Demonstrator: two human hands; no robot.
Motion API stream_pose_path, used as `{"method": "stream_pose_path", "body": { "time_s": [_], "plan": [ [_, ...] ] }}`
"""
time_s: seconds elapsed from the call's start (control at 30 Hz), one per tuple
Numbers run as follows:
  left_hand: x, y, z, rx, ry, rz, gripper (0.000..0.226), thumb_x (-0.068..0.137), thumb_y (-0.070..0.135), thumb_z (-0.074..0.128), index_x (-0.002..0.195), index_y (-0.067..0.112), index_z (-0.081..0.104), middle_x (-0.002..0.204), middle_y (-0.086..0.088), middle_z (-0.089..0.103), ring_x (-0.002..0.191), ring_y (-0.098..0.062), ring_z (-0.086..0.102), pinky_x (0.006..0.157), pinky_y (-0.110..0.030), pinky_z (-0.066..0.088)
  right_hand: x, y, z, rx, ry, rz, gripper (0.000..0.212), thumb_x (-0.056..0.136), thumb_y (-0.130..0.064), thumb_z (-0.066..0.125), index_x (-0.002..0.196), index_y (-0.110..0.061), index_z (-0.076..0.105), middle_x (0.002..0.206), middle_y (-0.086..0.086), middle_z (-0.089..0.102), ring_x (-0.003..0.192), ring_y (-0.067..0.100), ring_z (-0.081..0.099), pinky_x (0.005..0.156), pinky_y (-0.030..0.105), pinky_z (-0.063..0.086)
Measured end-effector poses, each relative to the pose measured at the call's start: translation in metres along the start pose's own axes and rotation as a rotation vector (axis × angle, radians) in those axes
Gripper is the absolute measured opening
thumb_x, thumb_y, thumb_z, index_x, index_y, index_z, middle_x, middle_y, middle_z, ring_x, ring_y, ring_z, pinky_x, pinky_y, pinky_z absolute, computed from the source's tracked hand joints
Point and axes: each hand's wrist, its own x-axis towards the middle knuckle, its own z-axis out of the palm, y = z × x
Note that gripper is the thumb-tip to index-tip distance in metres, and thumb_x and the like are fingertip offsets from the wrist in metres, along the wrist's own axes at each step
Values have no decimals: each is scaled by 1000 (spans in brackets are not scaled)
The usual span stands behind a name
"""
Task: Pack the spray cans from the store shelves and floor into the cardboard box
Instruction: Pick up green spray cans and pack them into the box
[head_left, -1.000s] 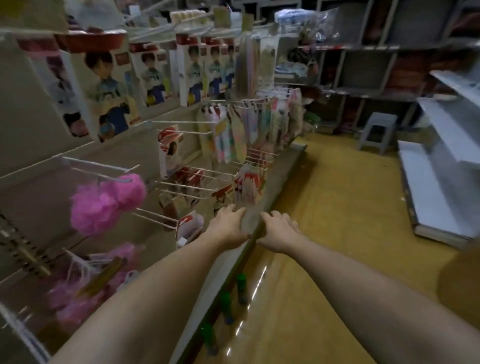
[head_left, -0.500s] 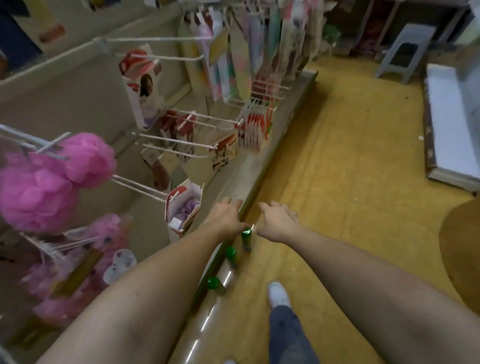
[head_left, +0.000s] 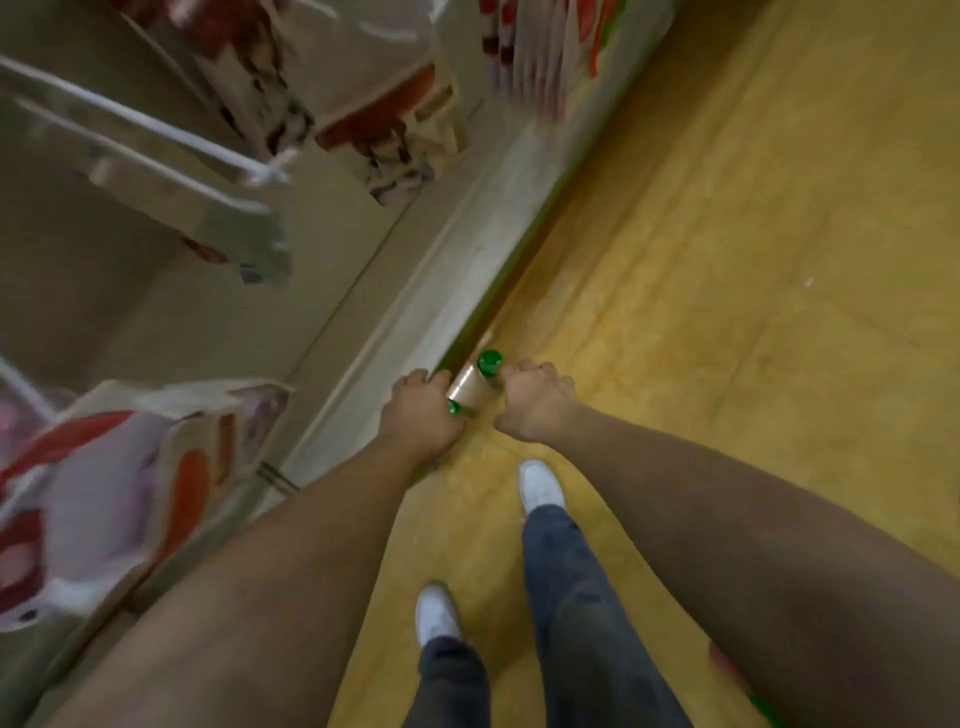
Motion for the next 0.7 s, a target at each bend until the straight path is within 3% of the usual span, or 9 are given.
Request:
{"method": "stream_pose_path", "body": {
  "time_s": [0.13,0.23,0.33,0.5,0.6,0.7],
  "plan": [
    [35,-6,40,-19,-79,-70,53,77,51,63,123,25,60,113,-9,56,108,-33,55,88,-45,54,55,11,32,7,-48,-41,65,91,-40,63,148,-19,39,143,12,45,130,36,41,100,48,39],
    [54,-11,69,-29,-142,-116,69,76,44,70,140,24,52,125,-11,54,114,-33,52,93,-45,52,85,17,65,-10,-78,-78,59,91,-35,63,143,-17,42,140,13,48,128,36,42,97,48,39],
    [77,-23,100,-44,-126,-149,75,71,41,72,141,25,51,128,-10,53,116,-34,51,93,-48,53,115,21,98,-45,-67,-111,51,91,-29,63,137,-18,46,140,13,46,129,36,42,98,50,40],
    [134,-49,156,24,-124,-138,88,74,45,77,151,26,38,142,-13,43,125,-39,47,99,-50,50,183,32,131,-56,31,-104,70,88,-28,69,150,-19,37,156,22,24,138,41,32,109,55,36],
    [170,-65,192,41,-115,-126,99,73,52,78,156,28,28,149,-16,36,130,-42,44,106,-50,46,223,36,147,-24,59,-96,78,89,-33,71,154,-23,30,162,23,9,141,43,27,107,55,39],
    [195,-78,224,67,-114,-110,95,75,48,79,154,25,32,148,-17,35,132,-42,43,109,-51,43,252,40,168,-33,66,-91,75,90,-32,71,153,-24,31,162,22,9,141,44,25,104,56,43]
  ]
}}
